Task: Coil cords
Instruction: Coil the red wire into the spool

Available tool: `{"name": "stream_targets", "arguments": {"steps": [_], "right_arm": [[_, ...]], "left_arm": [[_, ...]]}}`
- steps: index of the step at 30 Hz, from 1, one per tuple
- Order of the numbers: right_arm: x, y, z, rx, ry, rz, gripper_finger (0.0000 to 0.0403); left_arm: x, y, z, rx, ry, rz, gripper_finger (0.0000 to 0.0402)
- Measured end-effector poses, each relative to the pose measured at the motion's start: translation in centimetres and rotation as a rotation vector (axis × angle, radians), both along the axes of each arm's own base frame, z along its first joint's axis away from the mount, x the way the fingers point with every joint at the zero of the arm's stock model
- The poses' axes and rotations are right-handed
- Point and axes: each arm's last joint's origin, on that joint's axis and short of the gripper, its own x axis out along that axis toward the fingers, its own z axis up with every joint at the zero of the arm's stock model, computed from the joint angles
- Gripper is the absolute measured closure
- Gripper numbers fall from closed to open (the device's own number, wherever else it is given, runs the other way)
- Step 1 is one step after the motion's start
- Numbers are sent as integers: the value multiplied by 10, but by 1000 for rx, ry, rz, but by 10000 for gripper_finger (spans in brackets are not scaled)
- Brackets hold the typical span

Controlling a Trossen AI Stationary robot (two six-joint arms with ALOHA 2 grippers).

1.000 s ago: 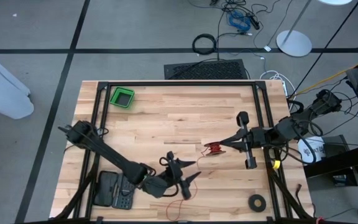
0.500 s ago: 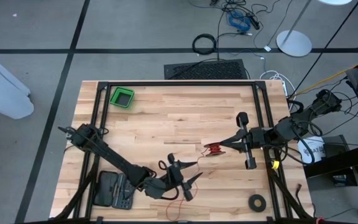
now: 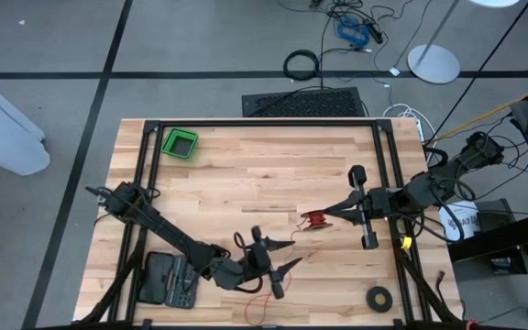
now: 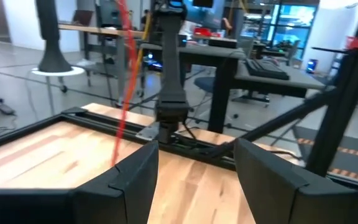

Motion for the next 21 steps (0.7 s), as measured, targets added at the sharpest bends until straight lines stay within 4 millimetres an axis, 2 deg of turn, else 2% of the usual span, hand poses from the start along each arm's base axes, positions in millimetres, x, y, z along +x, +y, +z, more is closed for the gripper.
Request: {"name": "stream_targets", "arguments": {"steps": [11, 13, 17, 21], "right_arm": [[0, 0, -1, -7, 11, 0, 403], [0, 0, -2, -12, 19, 1, 403], [0, 1, -3, -13, 26, 5, 403], [-2, 0, 1, -9, -2, 6, 403]], "left_arm": [[2, 10, 5, 83, 27, 61, 187], [-4, 8, 17, 95, 16, 53, 187], [-28, 7, 55, 112, 9, 28, 187], [-54, 18, 80, 166, 99, 84, 187]]}}
